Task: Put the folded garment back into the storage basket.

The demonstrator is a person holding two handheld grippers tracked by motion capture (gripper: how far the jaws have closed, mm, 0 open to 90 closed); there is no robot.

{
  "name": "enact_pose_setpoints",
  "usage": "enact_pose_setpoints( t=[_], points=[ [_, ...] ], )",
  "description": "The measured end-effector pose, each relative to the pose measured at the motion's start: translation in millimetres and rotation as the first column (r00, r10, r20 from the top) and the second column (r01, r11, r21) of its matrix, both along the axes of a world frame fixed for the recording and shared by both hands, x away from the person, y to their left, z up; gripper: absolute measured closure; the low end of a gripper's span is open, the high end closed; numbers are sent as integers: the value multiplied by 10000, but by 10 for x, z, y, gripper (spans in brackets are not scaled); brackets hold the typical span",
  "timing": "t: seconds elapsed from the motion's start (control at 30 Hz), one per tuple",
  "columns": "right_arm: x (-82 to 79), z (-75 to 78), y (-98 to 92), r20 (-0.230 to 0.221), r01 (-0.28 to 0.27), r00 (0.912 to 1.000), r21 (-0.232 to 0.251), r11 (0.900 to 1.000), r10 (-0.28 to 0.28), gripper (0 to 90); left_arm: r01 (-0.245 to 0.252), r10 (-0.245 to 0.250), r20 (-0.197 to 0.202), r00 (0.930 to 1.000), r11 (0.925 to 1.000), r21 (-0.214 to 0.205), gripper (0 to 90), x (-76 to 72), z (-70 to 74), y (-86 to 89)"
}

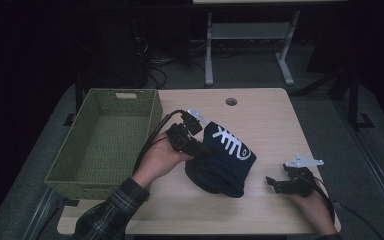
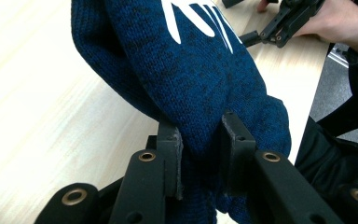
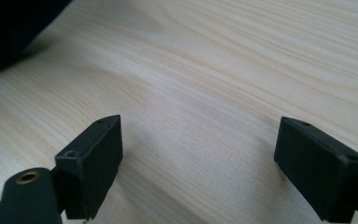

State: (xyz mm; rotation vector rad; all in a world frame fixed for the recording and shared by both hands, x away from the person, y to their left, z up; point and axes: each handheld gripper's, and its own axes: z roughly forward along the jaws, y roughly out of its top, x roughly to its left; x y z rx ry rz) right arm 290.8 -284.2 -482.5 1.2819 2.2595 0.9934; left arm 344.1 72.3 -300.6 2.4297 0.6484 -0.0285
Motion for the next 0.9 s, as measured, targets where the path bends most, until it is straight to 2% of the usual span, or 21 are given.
enact_pose_setpoints(
  t=[0.17,0.33,0.5,0.73,0.9],
  points=[
    [0,0,0,6,-4,10000,-3,10000,4,148,58,-62,132,9999,9996,264,730,24,141,38],
    [3,1,8,11,25,10000,-21,10000,-25,150,14,-19,198,9998,9996,278,729,55,272,85],
    [3,1,8,6,33,10000,-17,10000,-33,150,-33,32,45,10000,9996,279,729,96,408,161],
    [3,1,8,8,28,10000,-19,10000,-28,150,-233,227,97,9997,9975,671,729,142,573,271],
    [3,1,8,9,26,10000,-20,10000,-26,150,-361,353,125,9993,9968,708,728,161,712,360]
  ],
)
